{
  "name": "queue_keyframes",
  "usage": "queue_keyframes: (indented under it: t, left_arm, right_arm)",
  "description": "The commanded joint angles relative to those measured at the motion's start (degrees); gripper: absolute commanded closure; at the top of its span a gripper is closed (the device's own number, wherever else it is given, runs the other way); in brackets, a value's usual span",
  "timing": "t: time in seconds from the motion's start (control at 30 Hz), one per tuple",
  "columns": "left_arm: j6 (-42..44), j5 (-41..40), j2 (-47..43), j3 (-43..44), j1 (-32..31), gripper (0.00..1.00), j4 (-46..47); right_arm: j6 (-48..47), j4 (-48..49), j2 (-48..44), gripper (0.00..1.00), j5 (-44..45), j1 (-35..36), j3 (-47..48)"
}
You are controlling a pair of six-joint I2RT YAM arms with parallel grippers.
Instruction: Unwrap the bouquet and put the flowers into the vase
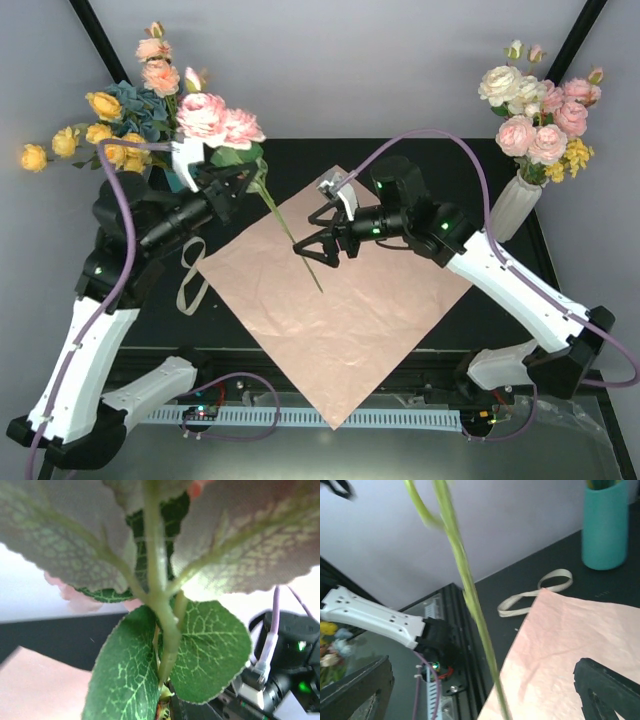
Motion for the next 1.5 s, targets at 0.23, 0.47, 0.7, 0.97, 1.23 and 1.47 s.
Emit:
queue_keyframes:
  t: [0.23,0.47,0.7,0.97,1.23,1.47]
  left_arm:
    - [27.13,-37.41,8.66,31.20,0.18,0.98,-15.75]
    - [43.18,-51.67,13.00,30.02,1.45,0.98,-2.50]
    - [42.87,-47.86,14.66,19.56,10.33,0.98,12.17]
    - [36.22,-37.33,19.27,19.00,19.79,0.98,15.38]
    - [33.85,-37.06,24.37,22.43,22.51,0.98,16.05]
    - [27.75,-34.70,26.98,21.60,25.25,0.98,18.88]
  right_arm:
    - [2.65,4.57,-8.22,0.00,16.10,0.22,-8.10]
    - [1.36,1.60,-8.38,0.00,20.46,0.20,-8.24]
    - [-0.44,-0.21,-8.72,0.00,22.07,0.19,-8.86]
    - [-2.03,-1.96,-10.21,0.00,23.85,0.18,-11.13]
    - [-2.55,-3.25,-9.20,0.00,24.96,0.21,-11.02]
    - [-3.15,-4.72,-7.57,0.00,24.89,0.20,-10.00]
